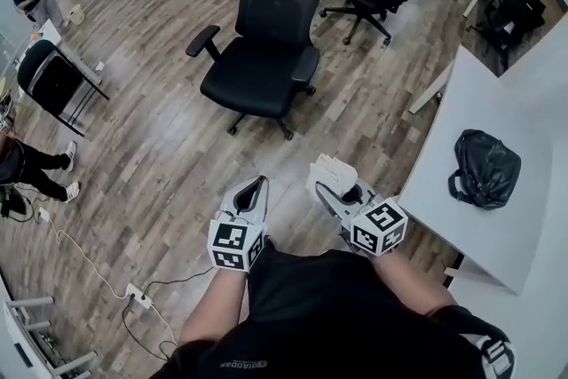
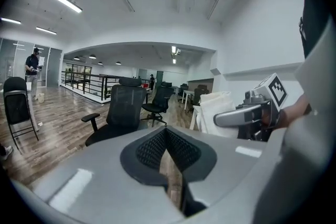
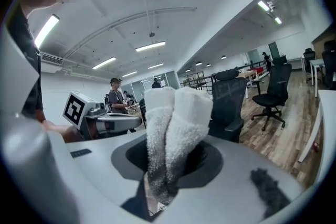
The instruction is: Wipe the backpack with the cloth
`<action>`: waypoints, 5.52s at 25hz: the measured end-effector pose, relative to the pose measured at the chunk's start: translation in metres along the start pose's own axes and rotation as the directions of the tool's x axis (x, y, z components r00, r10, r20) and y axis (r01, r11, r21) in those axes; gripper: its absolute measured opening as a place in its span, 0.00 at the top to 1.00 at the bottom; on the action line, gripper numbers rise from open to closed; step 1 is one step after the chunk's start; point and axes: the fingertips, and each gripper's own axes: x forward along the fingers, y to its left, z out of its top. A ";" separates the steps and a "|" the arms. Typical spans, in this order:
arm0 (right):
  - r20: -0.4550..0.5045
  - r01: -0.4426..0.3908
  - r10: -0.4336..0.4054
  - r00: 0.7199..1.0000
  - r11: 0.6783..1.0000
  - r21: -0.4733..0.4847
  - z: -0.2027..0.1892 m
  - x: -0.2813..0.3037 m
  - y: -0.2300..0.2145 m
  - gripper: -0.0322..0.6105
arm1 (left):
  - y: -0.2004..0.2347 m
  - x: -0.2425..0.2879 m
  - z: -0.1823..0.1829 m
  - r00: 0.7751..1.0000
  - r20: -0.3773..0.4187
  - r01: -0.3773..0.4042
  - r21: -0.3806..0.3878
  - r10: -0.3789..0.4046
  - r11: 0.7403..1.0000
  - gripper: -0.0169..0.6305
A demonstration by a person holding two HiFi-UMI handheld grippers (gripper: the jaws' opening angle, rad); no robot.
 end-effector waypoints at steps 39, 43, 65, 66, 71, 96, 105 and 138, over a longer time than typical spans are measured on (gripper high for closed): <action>0.124 0.335 -0.370 0.921 0.913 0.233 -0.078 -0.310 -0.121 0.78 | -0.335 0.098 -0.016 0.913 -0.169 0.397 0.160 -0.371 0.904 0.96; 0.117 0.385 -0.425 0.898 0.884 0.265 -0.088 -0.330 -0.135 0.78 | -0.363 0.111 -0.016 0.883 -0.188 0.461 0.173 -0.430 0.871 0.96; 0.107 0.645 -0.732 0.673 0.651 0.400 -0.098 -0.402 -0.192 0.78 | -0.444 0.182 -0.009 0.663 -0.305 0.748 0.235 -0.684 0.621 0.96; 0.105 0.658 -0.748 0.656 0.634 0.406 -0.096 -0.405 -0.195 0.78 | -0.445 0.188 -0.006 0.651 -0.307 0.759 0.234 -0.694 0.608 0.96; 0.086 0.712 -0.805 0.587 0.565 0.417 -0.082 -0.409 -0.212 0.78 | -0.451 0.212 0.013 0.588 -0.309 0.809 0.234 -0.747 0.540 0.96; 0.066 0.827 -0.921 0.384 0.374 0.420 -0.057 -0.438 -0.278 0.78 | -0.484 0.288 0.034 0.409 -0.343 0.908 0.245 -0.846 0.340 0.96; 0.049 0.816 -0.893 0.447 0.430 0.387 -0.084 -0.511 -0.311 0.78 | -0.556 0.294 0.019 0.467 -0.337 0.883 0.231 -0.818 0.408 0.97; -0.029 0.854 -0.862 0.506 0.496 0.156 -0.182 -0.691 -0.490 0.78 | -0.725 0.332 -0.043 0.643 -0.401 0.759 0.217 -0.653 0.614 0.97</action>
